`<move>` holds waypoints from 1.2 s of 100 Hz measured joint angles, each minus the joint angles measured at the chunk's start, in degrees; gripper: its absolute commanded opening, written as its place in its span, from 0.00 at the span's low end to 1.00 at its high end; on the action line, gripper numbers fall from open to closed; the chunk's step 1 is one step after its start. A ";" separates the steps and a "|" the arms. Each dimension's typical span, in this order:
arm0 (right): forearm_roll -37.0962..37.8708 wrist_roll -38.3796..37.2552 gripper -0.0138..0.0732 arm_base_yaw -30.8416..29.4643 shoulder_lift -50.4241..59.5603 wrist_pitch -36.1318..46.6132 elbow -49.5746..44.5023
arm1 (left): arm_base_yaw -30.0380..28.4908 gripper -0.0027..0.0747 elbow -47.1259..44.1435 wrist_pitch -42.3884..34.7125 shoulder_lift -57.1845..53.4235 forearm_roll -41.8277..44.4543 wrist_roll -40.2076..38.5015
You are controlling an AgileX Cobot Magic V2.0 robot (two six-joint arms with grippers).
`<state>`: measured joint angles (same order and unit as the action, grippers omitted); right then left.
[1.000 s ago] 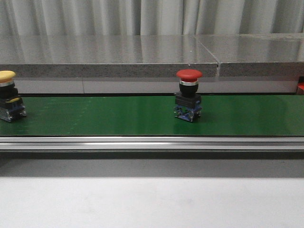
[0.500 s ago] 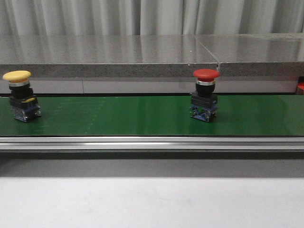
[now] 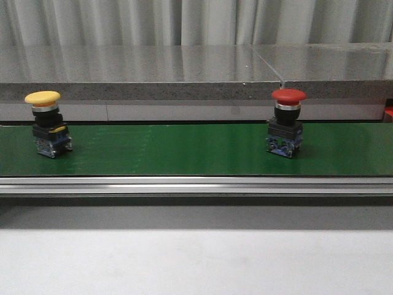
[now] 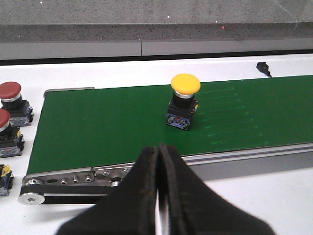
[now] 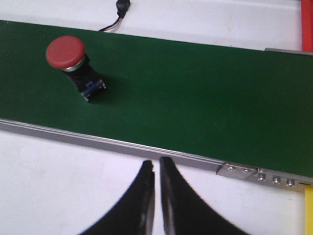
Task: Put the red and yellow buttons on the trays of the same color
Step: 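Lower the right gripper over the red button arriving on the belt, then grasp the red button with the right gripper and place it in the red tray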
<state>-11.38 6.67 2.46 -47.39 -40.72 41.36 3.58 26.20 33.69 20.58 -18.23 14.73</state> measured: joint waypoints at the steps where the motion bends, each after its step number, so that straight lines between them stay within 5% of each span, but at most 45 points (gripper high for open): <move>1: 0.00 0.00 0.47 0.00 -0.12 -0.04 0.00 | 0.00 0.01 0.00 0.00 0.00 0.00 0.00; 12: -0.02 0.00 0.82 0.00 -1.51 -0.63 0.00 | 0.00 0.01 0.00 0.00 0.00 0.00 0.00; 18: -0.53 0.00 0.93 0.00 -1.80 -0.72 0.00 | 0.00 0.01 0.00 0.00 0.00 0.00 0.00; 50: -1.36 0.36 0.88 0.03 -4.68 -0.40 0.87 | 0.00 0.01 0.00 0.00 0.00 0.00 0.00; 120: -1.57 4.70 0.88 4.75 -34.56 0.92 16.03 | 0.00 0.01 0.00 0.00 0.00 0.00 0.00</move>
<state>-12.95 11.37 7.21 -81.95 -39.80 57.40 3.58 26.20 33.69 20.58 -18.23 14.73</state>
